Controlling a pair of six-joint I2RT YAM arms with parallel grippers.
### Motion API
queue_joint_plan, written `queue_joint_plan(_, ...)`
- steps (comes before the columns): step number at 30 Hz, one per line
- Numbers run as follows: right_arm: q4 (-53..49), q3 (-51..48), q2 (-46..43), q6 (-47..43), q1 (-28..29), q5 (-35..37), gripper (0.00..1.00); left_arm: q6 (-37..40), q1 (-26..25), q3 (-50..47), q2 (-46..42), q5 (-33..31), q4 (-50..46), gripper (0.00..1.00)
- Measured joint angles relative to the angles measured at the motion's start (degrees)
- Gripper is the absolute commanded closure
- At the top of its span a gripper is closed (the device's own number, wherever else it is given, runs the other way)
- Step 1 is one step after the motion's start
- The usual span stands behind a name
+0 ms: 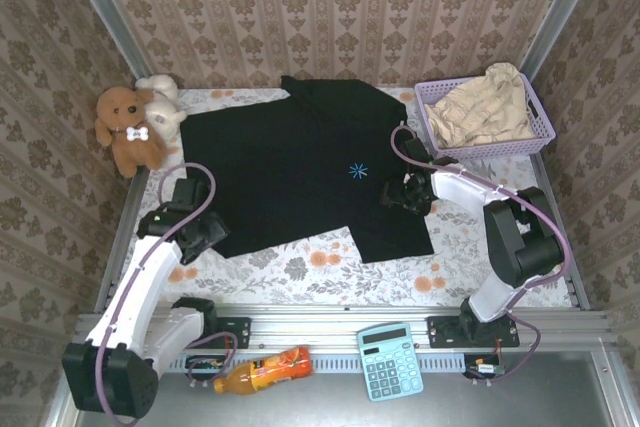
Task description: Fold and stack the mixed laundry pile
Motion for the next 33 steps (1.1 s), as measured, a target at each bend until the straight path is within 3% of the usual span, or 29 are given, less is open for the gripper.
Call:
queue_joint_plan(3,-0.09,0.00,0.79,0.00,0.00,0.00,0.31,0.87,0.20,0.48,8.79,1.64,7.34,0.39)
queue_joint_plan(7,-0.15,0.00,1.29,0.00,0.00,0.00,0.31,2.89,-3.02,4.68,22.58,-1.79,10.56,0.37)
queue_joint_plan(11,-0.09,-0.22,1.29,0.00,0.00,0.00,0.31,4.48,-4.39,5.86,28.41,-4.70,12.37,0.42)
queue_joint_plan(20,0.09,-1.09,1.29,0.00,-0.02,0.28,0.31,5.70,-5.57,3.56,30.34,-8.09,12.44,0.70)
queue_joint_plan(24,0.13,-1.18,1.29,0.00,-0.26,0.76,0.31,5.62,-5.57,2.10,30.36,-8.28,12.46,0.73)
queue_joint_plan(27,0.13,-1.49,1.27,0.00,-0.59,1.20,0.31,5.38,-5.73,1.29,30.36,-8.28,12.46,1.00)
queue_joint_plan(33,0.09,-1.95,0.09,-0.02,-1.14,1.44,0.31,3.85,-5.81,-0.26,26.56,-9.31,10.01,1.00)
